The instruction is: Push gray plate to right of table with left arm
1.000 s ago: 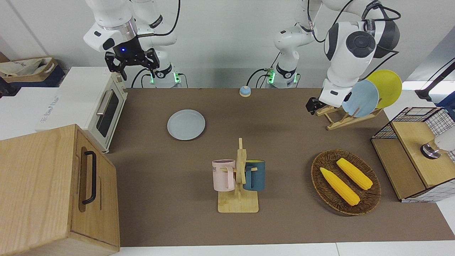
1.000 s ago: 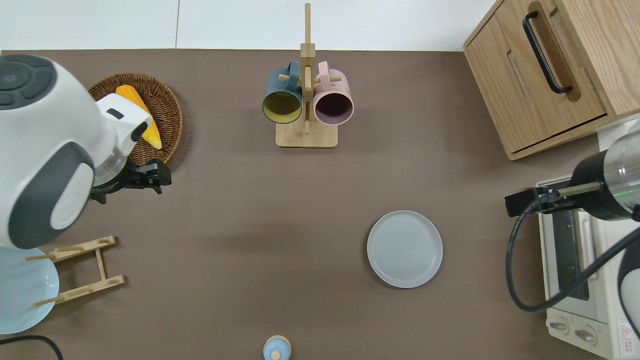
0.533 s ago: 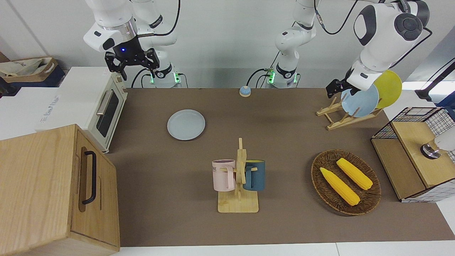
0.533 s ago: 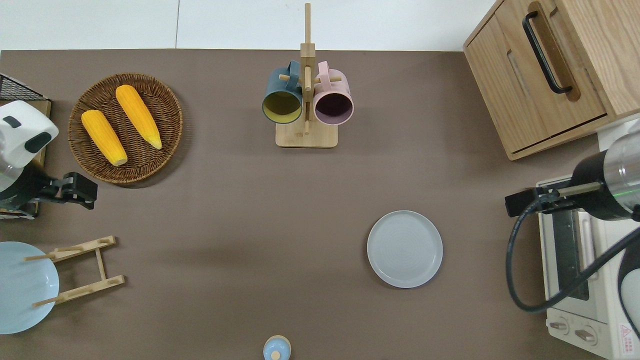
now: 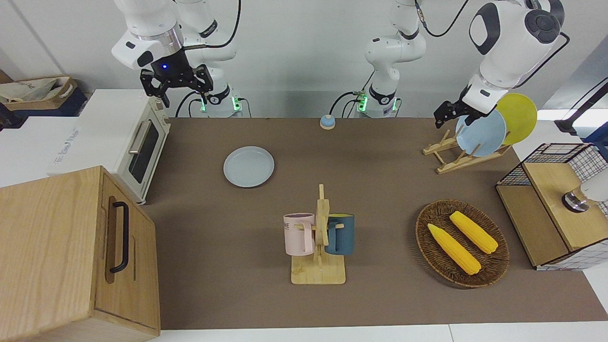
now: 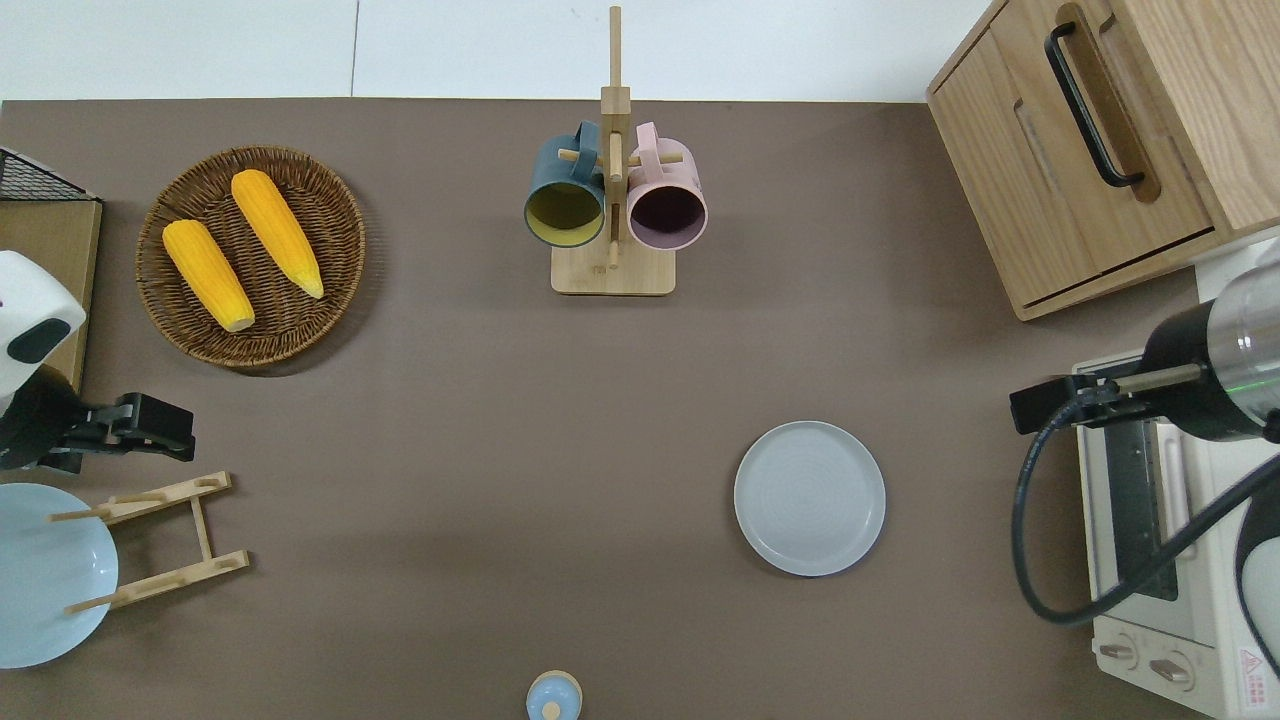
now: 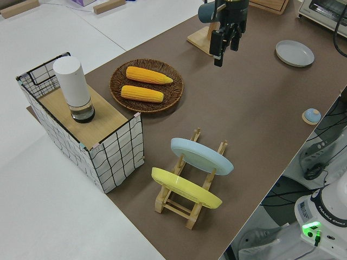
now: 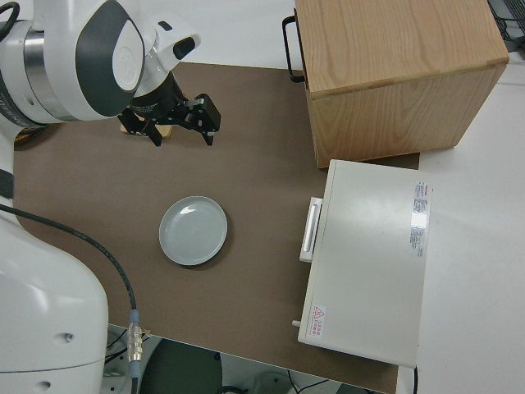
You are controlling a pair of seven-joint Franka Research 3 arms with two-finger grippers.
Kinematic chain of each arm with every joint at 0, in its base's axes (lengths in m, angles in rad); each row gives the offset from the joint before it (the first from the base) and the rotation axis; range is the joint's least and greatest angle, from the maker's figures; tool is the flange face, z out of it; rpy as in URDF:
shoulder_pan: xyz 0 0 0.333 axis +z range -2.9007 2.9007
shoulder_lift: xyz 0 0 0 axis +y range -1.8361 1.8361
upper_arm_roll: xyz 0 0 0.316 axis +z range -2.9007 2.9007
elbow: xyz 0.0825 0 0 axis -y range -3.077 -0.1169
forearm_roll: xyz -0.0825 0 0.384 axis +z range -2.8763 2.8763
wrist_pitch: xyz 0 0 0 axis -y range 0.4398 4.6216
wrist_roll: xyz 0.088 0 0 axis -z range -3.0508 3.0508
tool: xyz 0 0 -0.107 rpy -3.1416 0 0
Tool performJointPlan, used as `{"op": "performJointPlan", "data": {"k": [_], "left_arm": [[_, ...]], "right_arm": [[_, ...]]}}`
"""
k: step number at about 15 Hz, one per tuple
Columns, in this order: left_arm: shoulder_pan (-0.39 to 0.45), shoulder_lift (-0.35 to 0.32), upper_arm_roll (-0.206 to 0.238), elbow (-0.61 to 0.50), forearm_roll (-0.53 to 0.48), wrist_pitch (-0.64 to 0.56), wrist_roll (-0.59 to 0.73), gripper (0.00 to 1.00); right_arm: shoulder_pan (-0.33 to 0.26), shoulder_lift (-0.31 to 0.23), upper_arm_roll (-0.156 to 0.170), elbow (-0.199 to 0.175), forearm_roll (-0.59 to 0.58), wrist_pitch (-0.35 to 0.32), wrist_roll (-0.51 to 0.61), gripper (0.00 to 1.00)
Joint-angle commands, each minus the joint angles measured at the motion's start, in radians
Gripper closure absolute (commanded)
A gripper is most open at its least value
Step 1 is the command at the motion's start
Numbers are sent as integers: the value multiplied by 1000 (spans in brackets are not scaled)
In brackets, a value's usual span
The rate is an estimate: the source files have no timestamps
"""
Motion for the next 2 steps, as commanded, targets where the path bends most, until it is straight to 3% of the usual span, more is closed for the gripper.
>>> {"op": "performJointPlan", "data": {"k": [1,2], "left_arm": [[-26,-28,34,-30,-2,49,27,0],[-26,-28,39,-31,-3,50,29,0]], "right_arm": [[-20,-6,13,4,10,-12,0,17],[-20,-6,15,4,10,-12,0,17]]}}
